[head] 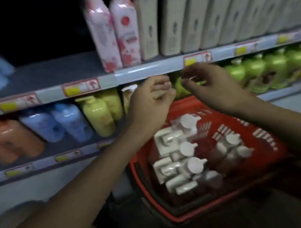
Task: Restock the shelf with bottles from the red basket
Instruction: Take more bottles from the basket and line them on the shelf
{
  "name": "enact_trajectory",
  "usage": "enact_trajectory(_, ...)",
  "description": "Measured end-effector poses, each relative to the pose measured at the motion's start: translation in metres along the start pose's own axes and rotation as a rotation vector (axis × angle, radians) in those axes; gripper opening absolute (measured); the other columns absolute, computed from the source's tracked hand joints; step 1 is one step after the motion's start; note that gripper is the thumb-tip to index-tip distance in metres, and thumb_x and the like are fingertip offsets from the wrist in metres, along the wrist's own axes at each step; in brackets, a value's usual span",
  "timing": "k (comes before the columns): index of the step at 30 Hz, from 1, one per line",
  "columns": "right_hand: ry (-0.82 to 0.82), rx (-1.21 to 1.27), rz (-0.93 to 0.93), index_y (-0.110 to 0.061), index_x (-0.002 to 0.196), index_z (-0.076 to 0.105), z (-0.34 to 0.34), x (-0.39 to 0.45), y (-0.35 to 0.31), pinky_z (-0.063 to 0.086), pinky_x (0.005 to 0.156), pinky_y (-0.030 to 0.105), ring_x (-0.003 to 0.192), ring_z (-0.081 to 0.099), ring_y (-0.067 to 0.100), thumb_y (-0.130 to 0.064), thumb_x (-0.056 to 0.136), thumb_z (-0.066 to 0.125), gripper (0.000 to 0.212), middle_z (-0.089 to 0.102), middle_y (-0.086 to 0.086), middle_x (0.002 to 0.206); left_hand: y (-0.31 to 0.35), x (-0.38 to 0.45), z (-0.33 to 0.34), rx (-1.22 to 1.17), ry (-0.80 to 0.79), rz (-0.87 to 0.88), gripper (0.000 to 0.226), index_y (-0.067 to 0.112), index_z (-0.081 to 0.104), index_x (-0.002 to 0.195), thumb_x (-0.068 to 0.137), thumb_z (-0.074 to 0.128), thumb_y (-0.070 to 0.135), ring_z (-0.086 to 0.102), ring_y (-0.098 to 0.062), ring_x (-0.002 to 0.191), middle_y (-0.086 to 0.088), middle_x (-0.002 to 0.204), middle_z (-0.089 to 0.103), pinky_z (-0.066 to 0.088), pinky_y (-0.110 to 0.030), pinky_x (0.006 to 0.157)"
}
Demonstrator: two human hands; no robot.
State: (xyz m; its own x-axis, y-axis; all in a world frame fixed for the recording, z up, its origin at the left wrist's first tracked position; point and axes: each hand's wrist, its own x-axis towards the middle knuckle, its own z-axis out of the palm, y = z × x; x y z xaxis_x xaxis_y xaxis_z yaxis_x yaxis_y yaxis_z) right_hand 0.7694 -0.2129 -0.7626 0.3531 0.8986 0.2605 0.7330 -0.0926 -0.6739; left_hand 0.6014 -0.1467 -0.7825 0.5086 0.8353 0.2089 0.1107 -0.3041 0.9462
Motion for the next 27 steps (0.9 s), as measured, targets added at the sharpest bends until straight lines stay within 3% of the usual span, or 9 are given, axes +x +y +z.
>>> enact_trajectory(4, -0.100, -0.152, 0.154, -0.009, 0.107, 0.073, -0.003, -0.031, 0.092, 0.047, 0.079, 0.024, 0.086, 0.065, 0.013, -0.020, 0.095, 0.069, 0.017, 0.071, -0.001, 0.095, -0.029, -0.004, 0.053, 0.009, -0.169, -0.093, 0.026, 0.019, 0.065, 0.115, 0.092, 0.074, 0.012, 0.070, -0.011, 0.094, -0.005, 0.112, 0.071, 0.058, -0.021, 0.071)
enact_trajectory(6, -0.189, -0.240, 0.190, -0.017, 0.090, 0.072, -0.004, -0.031, 0.121, 0.046, 0.074, 0.030, 0.075, 0.061, 0.013, -0.021, 0.095, 0.068, 0.008, 0.069, -0.003, 0.082, -0.031, 0.002, 0.068, 0.018, -0.228, -0.096, 0.027, 0.020, 0.064, 0.114, 0.092, 0.074, 0.010, 0.069, -0.005, 0.090, -0.002, 0.111, 0.070, 0.058, -0.018, 0.075)
enact_trajectory(8, -0.322, -0.307, 0.136, -0.028, 0.076, 0.063, -0.004, -0.021, 0.135, 0.041, 0.069, 0.031, 0.065, 0.056, 0.007, -0.023, 0.095, 0.066, 0.020, 0.063, -0.010, 0.071, -0.032, 0.007, 0.080, 0.000, -0.271, -0.107, 0.029, 0.018, 0.066, 0.117, 0.091, 0.075, 0.011, 0.070, -0.004, 0.090, -0.001, 0.111, 0.071, 0.057, -0.017, 0.079)
enact_trajectory(10, -0.384, -0.323, 0.115, -0.028, 0.091, 0.070, -0.001, -0.017, 0.144, 0.048, 0.073, 0.035, 0.079, 0.068, 0.016, -0.024, 0.095, 0.065, 0.008, 0.073, -0.003, 0.086, -0.035, 0.008, 0.091, -0.025, -0.310, -0.142, 0.031, 0.016, 0.066, 0.120, 0.091, 0.075, 0.010, 0.070, -0.005, 0.090, -0.001, 0.111, 0.072, 0.057, -0.016, 0.079)
enact_trajectory(14, -0.513, -0.560, 0.257, -0.008, 0.120, 0.066, 0.007, -0.034, 0.181, 0.042, 0.079, 0.033, 0.111, 0.067, 0.037, -0.024, 0.095, 0.064, 0.030, 0.072, 0.019, 0.117, -0.045, 0.007, 0.113, -0.012, -0.398, -0.150, 0.033, 0.016, 0.066, 0.123, 0.092, 0.074, 0.012, 0.071, -0.006, 0.093, 0.001, 0.113, 0.071, 0.057, -0.016, 0.081)
enact_trajectory(18, -0.859, -0.875, 0.283, -0.013, 0.135, 0.055, 0.029, -0.066, 0.211, 0.038, 0.110, 0.042, 0.131, 0.051, 0.035, -0.039, 0.095, 0.059, 0.048, 0.059, 0.014, 0.139, -0.053, 0.006, 0.129, 0.010, -0.442, -0.172, 0.033, 0.019, 0.066, 0.123, 0.092, 0.074, 0.015, 0.072, -0.010, 0.096, 0.004, 0.113, 0.071, 0.058, -0.023, 0.084)
enact_trajectory(21, -0.825, -0.941, 0.294, -0.015, 0.134, 0.052, 0.036, -0.076, 0.231, 0.043, 0.110, 0.049, 0.130, 0.044, 0.037, -0.033, 0.086, 0.063, 0.052, 0.053, 0.017, 0.138, -0.055, 0.003, 0.133, 0.027, -0.438, -0.179, 0.031, 0.019, 0.067, 0.122, 0.092, 0.073, 0.015, 0.072, -0.011, 0.095, 0.005, 0.111, 0.072, 0.057, -0.021, 0.084)
enact_trajectory(25, -0.755, -0.883, 0.383, -0.017, 0.139, 0.051, 0.024, -0.084, 0.229, 0.049, 0.105, 0.048, 0.126, 0.052, 0.036, -0.028, 0.083, 0.075, 0.062, 0.049, 0.012, 0.137, -0.057, -0.006, 0.129, 0.054, -0.424, -0.188, 0.030, 0.016, 0.068, 0.121, 0.092, 0.072, 0.011, 0.072, -0.014, 0.094, 0.001, 0.112, 0.071, 0.052, -0.010, 0.076)
enact_trajectory(27, -0.709, -0.808, 0.389, -0.013, 0.133, 0.055, 0.024, -0.086, 0.225, 0.052, 0.096, 0.044, 0.119, 0.059, 0.036, -0.026, 0.088, 0.070, 0.049, 0.052, 0.014, 0.130, -0.058, -0.012, 0.124, 0.095, -0.426, -0.179, 0.029, 0.016, 0.067, 0.121, 0.093, 0.070, 0.010, 0.071, -0.012, 0.094, 0.001, 0.113, 0.071, 0.051, -0.008, 0.073)
